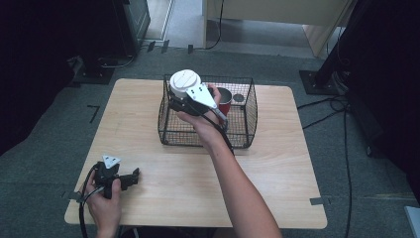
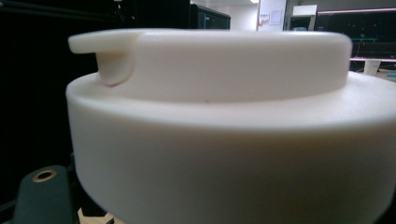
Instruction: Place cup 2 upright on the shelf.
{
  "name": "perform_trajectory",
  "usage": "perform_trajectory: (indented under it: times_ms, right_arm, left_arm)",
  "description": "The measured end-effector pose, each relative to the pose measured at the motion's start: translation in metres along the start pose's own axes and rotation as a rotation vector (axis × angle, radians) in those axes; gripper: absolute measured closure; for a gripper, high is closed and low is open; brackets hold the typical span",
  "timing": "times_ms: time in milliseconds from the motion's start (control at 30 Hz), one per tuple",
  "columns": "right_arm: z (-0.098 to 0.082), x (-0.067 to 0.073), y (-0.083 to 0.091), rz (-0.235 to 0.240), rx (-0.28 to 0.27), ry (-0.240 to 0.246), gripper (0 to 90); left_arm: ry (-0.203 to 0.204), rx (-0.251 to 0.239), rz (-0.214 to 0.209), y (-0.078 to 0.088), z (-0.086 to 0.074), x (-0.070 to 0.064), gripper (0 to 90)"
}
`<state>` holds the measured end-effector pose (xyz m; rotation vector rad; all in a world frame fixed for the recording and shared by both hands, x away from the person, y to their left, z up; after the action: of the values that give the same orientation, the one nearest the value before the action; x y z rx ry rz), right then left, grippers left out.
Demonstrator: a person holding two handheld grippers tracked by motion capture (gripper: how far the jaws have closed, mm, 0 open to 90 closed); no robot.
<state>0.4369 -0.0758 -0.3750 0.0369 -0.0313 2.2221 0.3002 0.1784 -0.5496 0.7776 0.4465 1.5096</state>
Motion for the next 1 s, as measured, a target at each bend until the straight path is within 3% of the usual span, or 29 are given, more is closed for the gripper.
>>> perform_trajectory:
  times_ms: [233, 333, 700, 1000]
  right_arm:
    - [-0.017, -0.006, -0.01, -0.012, 0.035, -0.006, 15.4]
    - [-0.022, -0.01, -0.017, 0.003, 0.018, -0.056, 15.5]
    - [-0.041, -0.025, -0.033, -0.042, 0.066, -0.038, 15.4]
    - [-0.051, -0.029, -0.041, -0.047, 0.097, -0.028, 15.4]
  left_arm:
    - [0.0, 0.0, 0.0, 0.0, 0.0, 0.0, 0.0]
    - [0.0, 0.001, 0.0, 0.0, 0.0, 0.0, 0.0]
    - [-0.001, 0.001, 0.0, 0.0, 0.0, 0.0, 0.0]
    - [-0.003, 0.002, 0.0, 0.0, 0.0, 0.0, 0.0]
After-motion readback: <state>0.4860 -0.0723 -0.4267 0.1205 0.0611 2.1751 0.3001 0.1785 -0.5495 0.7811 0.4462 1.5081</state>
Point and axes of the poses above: each handheld gripper's, and its own axes: y roughly backward along the jaws, z roughly out of its top, x roughly to its left, the point moved 4 cm from there along -y, roughly forward along the jaws, and after that the axes turned 15 degrees about z, right-handed, at the moved point
